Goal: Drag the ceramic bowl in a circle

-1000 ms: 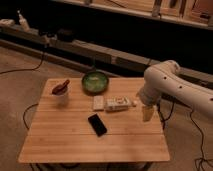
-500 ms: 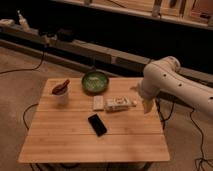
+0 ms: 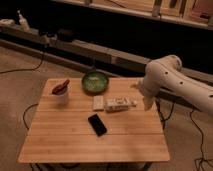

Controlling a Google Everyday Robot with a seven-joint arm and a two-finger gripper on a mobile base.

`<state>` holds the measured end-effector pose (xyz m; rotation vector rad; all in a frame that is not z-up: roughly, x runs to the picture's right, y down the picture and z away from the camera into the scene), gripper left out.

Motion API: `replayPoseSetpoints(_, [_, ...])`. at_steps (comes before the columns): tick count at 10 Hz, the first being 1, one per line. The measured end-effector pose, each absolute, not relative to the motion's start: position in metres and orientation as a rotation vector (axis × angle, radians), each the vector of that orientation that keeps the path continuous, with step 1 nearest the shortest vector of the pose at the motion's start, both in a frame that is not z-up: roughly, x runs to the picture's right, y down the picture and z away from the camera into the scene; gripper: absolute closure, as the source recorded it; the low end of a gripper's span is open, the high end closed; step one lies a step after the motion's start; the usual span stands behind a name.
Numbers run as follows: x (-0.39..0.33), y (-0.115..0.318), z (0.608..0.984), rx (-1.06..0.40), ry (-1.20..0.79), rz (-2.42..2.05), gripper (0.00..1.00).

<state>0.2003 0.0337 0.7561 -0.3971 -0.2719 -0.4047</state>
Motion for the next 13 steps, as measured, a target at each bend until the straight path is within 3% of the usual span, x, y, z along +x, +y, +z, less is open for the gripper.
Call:
replayPoseSetpoints(7, [0.126, 0.002, 0.807, -0.221, -0.677, -0.787, 0.2])
replayPoseSetpoints(13, [0.101, -0.024, 0.812, -0.154, -0.636, -1.052, 0.2])
